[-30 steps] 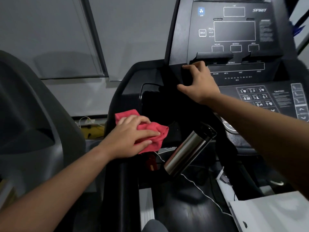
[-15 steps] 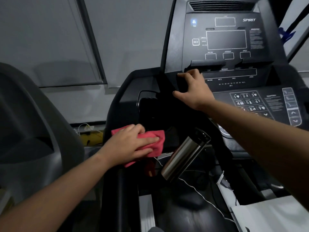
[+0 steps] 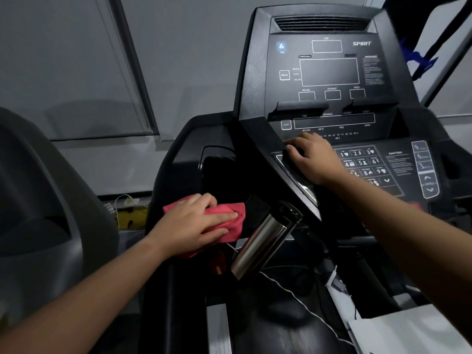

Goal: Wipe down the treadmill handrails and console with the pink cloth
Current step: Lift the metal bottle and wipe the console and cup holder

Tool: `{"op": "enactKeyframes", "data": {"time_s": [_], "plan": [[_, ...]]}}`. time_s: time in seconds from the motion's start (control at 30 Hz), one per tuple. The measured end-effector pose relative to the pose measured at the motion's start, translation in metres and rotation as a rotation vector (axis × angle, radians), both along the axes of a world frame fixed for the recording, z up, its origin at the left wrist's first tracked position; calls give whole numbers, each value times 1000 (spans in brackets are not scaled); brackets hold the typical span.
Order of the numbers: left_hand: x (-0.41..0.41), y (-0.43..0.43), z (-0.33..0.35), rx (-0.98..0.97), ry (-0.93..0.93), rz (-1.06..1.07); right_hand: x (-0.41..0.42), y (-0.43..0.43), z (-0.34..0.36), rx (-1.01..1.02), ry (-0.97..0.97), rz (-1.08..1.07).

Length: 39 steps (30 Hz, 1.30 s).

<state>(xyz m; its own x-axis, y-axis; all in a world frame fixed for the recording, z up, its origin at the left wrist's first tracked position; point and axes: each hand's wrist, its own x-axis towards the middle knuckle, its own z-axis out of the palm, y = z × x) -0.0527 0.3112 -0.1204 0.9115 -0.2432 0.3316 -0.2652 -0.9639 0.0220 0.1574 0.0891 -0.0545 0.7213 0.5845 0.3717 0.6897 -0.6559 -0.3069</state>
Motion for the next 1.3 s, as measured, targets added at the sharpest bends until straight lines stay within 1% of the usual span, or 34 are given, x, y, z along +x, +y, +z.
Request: {"op": "enactKeyframes", "data": {"time_s": [0.07,0.2,0.27,0.3,0.4,0.53,0.63,0.83,0.9,1.03,1.17,1.23,1.3], "plan": [[7,-11,0,-9,-7,-25,3,4,-1,-36,-13,-26],[32,-44,6,-23,-35,-30,7,4,-3,-7,-16,-50],[40,-56,10,-9,6,-14,5,4,-3,15,-6,-42],[40,-56,12,-3,30,-11,6,4,-3,20,-6,-40],[32,-37,8,-16,17,-68,7,3,-3,15,-14,-44],[21,-8,7,21,121,-113,5,4,-3,-2,-29,-52],[26,-11,15,39,233,-124,4,6,-2,-24,-49,-63],[58,-45,26,90,281,-198,3,7,-3,-11,-66,-70],[67,-46,26,56,271,-210,2,7,-3,-10,-66,-67],[77,-28,24,-99,301,-103,3,6,-2,-3,-61,-63],[74,-30,21,-210,333,-26,2,7,-1,10,-67,-64],[70,-35,19,-201,321,-27,1,7,0,10,-68,-67],[65,-38,18,-115,290,-85,1,6,0,11,-75,-66]]}}
